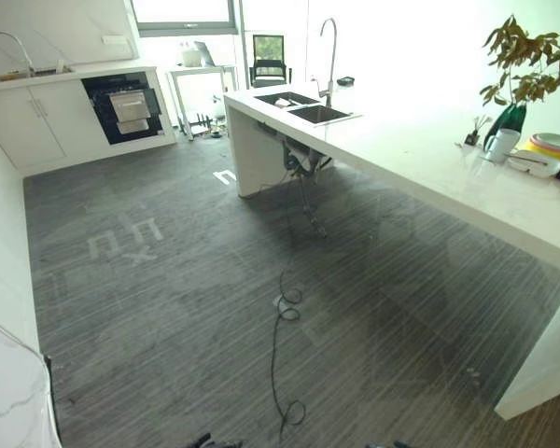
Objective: Place the dishes in the dishwasher.
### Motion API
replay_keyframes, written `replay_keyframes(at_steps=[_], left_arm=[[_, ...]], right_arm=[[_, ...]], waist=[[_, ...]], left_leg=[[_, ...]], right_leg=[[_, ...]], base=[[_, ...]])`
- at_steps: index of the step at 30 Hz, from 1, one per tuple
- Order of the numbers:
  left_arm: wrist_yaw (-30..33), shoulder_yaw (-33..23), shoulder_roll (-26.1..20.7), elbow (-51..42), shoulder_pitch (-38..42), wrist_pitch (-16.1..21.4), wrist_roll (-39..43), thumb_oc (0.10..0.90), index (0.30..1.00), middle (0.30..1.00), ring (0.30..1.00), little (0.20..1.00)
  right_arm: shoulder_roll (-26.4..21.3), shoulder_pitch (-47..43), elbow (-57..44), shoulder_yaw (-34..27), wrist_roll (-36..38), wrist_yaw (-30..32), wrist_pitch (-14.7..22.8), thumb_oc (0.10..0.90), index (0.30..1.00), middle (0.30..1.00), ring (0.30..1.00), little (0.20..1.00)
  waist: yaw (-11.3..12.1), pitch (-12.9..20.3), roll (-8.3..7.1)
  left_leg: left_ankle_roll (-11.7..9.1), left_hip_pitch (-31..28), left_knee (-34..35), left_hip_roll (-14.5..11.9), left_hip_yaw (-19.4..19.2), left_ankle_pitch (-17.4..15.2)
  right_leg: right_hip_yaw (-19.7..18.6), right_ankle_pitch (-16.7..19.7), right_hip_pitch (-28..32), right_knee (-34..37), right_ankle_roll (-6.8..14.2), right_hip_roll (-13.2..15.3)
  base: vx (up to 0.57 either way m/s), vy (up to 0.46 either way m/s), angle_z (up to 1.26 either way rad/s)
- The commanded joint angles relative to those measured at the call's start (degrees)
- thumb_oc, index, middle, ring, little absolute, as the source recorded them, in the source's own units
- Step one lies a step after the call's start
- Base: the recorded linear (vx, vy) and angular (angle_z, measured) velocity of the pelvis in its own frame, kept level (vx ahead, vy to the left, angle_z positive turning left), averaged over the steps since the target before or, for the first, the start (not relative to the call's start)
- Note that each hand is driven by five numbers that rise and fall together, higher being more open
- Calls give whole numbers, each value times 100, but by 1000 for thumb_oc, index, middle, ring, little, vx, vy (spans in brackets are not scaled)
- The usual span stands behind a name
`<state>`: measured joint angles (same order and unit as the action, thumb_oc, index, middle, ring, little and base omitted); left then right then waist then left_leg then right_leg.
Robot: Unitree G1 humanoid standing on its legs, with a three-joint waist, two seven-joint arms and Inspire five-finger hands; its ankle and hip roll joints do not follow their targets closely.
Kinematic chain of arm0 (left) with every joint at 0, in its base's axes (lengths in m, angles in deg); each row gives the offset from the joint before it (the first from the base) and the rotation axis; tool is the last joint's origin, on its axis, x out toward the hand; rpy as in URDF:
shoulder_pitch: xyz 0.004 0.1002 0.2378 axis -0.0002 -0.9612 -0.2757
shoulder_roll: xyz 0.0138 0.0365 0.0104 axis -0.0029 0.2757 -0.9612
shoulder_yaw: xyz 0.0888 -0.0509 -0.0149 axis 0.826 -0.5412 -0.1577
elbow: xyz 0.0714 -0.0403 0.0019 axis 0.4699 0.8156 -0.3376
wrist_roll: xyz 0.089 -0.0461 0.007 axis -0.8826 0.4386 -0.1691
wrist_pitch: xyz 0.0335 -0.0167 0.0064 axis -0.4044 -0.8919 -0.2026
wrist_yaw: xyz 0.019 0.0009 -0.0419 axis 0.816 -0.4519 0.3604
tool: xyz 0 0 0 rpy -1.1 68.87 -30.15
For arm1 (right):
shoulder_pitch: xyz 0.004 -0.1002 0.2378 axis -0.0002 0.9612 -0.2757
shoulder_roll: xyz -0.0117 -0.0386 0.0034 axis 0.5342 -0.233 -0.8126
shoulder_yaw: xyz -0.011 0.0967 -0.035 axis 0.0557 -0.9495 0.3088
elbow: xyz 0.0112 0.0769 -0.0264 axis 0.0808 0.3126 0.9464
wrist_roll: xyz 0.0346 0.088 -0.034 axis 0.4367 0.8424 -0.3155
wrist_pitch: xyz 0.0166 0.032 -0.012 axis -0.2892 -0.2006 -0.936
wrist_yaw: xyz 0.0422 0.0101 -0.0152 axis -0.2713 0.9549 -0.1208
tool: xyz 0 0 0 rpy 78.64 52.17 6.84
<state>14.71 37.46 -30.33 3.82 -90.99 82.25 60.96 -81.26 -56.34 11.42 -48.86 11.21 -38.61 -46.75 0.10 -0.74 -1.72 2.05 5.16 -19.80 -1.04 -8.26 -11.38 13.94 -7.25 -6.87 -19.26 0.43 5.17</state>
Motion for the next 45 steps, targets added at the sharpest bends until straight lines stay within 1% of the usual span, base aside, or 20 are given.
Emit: replay_keyframes(at_steps=[1, 11, 12, 13, 16, 18, 24, 26, 28, 29, 33, 34, 36, 39, 40, 41, 42, 43, 44, 45], left_arm=[[-116, -149, -24, -96, 224, 234, -144, 800, 900, 900, 900, 900], [-123, -202, -34, -75, 246, 230, -83, 800, 900, 900, 900, 900], [-127, -200, -32, -85, 243, 230, -87, 800, 900, 900, 900, 900], [-102, -165, -34, -104, 260, 246, -59, 800, 900, 900, 900, 900], [-86, -168, -33, -98, 283, 251, -27, 800, 900, 900, 900, 900], [-106, -174, -47, -86, 285, 228, -37, 800, 900, 900, 900, 900], [-82, -152, -26, -107, 286, 220, 13, 800, 900, 900, 900, 900], [-84, -156, -28, -116, 298, 243, 32, 800, 900, 900, 900, 900], [-124, -204, -38, -149, 313, 397, 235, 800, 900, 900, 900, 900], [-250, -291, -71, -370, 333, 568, 461, 800, 900, 900, 900, 900], [-198, -324, -122, -1441, 259, 628, 635, 800, 900, 900, 900, 900], [-209, -320, -128, -1538, 234, 649, 668, 800, 900, 900, 900, 900], [-157, -410, -187, -2849, -51, 744, 839, 800, 900, 900, 900, 900], [-204, -479, -252, -3758, -340, 944, 957, 800, 900, 900, 900, 900], [-203, -463, -276, -4345, -483, 1071, 1129, 800, 900, 900, 900, 900], [-202, -443, -328, -4561, -500, 1131, 1109, 800, 900, 900, 900, 900], [-260, -435, -366, -4746, -517, 1251, 1083, 800, 900, 900, 900, 900], [-295, -418, -387, -4882, -514, 1326, 1137, 800, 900, 900, 900, 900], [-317, -399, -405, -4918, -488, 1441, 1177, 800, 900, 900, 900, 900], [-356, -397, -413, -4949, -484, 1510, 1235, 800, 900, 900, 900, 900]], right_arm=[[-103, -127, 196, 47, -194, 9, 52, 800, 900, 900, 900, 900], [-108, -147, 210, 83, -244, 20, 131, 800, 900, 900, 900, 900], [-110, -151, 196, 97, -287, 71, 190, 800, 900, 900, 900, 900], [-132, -162, 150, 106, -281, 274, 420, 800, 900, 900, 900, 900], [-129, -162, 115, 64, -177, 231, 495, 800, 900, 900, 900, 900], [-142, -161, 98, 59, -250, 374, 769, 800, 900, 900, 900, 900], [-135, -173, -3, 109, -434, 504, 1055, 800, 900, 900, 900, 900], [-132, -170, -10, 114, -200, 334, 994, 800, 900, 900, 900, 900], [-136, -168, -59, 74, 50, 47, 1027, 800, 900, 900, 900, 900], [-164, -187, -339, 117, 303, -181, 1077, 800, 900, 900, 900, 900], [-231, -139, -1566, 209, 703, -188, 1041, 800, 900, 900, 900, 900], [-236, -115, -1673, 218, 742, -187, 1057, 800, 900, 900, 900, 900], [-304, 164, -3435, 198, 837, -16, 910, 800, 900, 900, 900, 900], [-312, 450, -4355, 47, 949, -189, 925, 800, 900, 900, 900, 900], [-354, 526, -4914, -36, 836, -228, 971, 800, 900, 900, 900, 900], [-408, 515, -5145, -40, 783, -218, 1015, 800, 900, 900, 900, 900], [-474, 501, -5359, -51, 735, -205, 1091, 800, 900, 900, 900, 900], [-520, 478, -5471, -54, 716, -205, 1185, 800, 900, 900, 900, 900], [-553, 446, -5513, -75, 711, -238, 1274, 800, 900, 900, 900, 900], [-584, 434, -5556, -121, 712, -278, 1334, 800, 900, 900, 900, 900]], waist=[[-64, -155, 112], [-59, -178, 114], [-52, -182, 112], [-66, -200, 97], [-75, -217, 86], [-81, -220, 85], [-103, -233, 89], [-102, -247, 86], [-105, -266, 84], [-101, -289, 78], [-68, -377, 62], [-66, -382, 62], [-36, -490, 41], [-21, -546, 20], [23, -686, -15], [82, -806, -88], [173, -972, -214], [236, -1106, -285], [239, -1216, -259], [207, -1298, -152]], left_leg=[[-366, -64, 261, 10, -122, -264], [-361, -60, 261, 30, -111, -265], [-360, -59, 261, 33, -109, -265], [-356, -61, 261, 34, -118, -269], [-355, -60, 261, 31, -128, -275], [-354, -60, 261, 35, -125, -274], [-354, -51, 261, 24, -145, -269], [-361, -45, 261, 15, -156, -262], [-365, -53, 261, 22, -144, -260], [-376, -59, 261, 17, -133, -253], [-376, -34, 261, 15, -83, -226], [-375, -33, 261, 17, -76, -223], [-371, -9, 261, 8, -31, -198], [-379, -85, 261, -32, -59, -188], [-425, -176, 261, -121, -177, 21], [-481, -177, 261, -141, -242, 355], [-563, -110, 261, -61, -231, 862], [-651, 43, 261, -39, -195, 1348], [-687, 215, 261, -124, -224, 1528], [-689, 404, 261, -294, -311, 1486]], right_leg=[[-209, -507, 461, 207, 476, -42], [-221, -499, 449, 207, 483, -42], [-219, -497, 450, 207, 484, -41], [-227, -484, 441, 207, 491, -42], [-239, -475, 430, 207, 499, -46], [-252, -468, 424, 207, 501, -53], [-271, -452, 404, 207, 509, -61], [-260, -449, 404, 207, 507, -61], [-259, -456, 422, 207, 493, -78], [-251, -465, 442, 207, 472, -98], [-249, -449, 417, 207, 432, -128], [-247, -447, 416, 207, 429, -130], [-178, -426, 378, 207, 407, -131], [-106, -436, 376, 207, 364, -160], [-78, -425, 385, 207, 286, -149], [-74, -411, 409, 207, 238, -91], [-89, -402, 439, 207, 179, 1], [-129, -403, 470, 207, 120, 34], [-159, -400, 495, 207, 95, -14], [-181, -427, 538, 207, 102, -124]], base=[[0, 0, 0], [0, 0, 0], [0, 0, 0], [0, 0, 0], [-6, 3, 1], [0, 0, 0], [0, 0, 0], [0, 0, 0], [21, -30, 1], [45, -67, 4], [7, -68, 4], [-22, -88, 8], [-28, -139, 12], [13, -114, 8], [7, -132, 5], [-4, -170, 3], [1, -161, 1], [1, -130, 0], [41, -42, -3], [174, 82, 17]])
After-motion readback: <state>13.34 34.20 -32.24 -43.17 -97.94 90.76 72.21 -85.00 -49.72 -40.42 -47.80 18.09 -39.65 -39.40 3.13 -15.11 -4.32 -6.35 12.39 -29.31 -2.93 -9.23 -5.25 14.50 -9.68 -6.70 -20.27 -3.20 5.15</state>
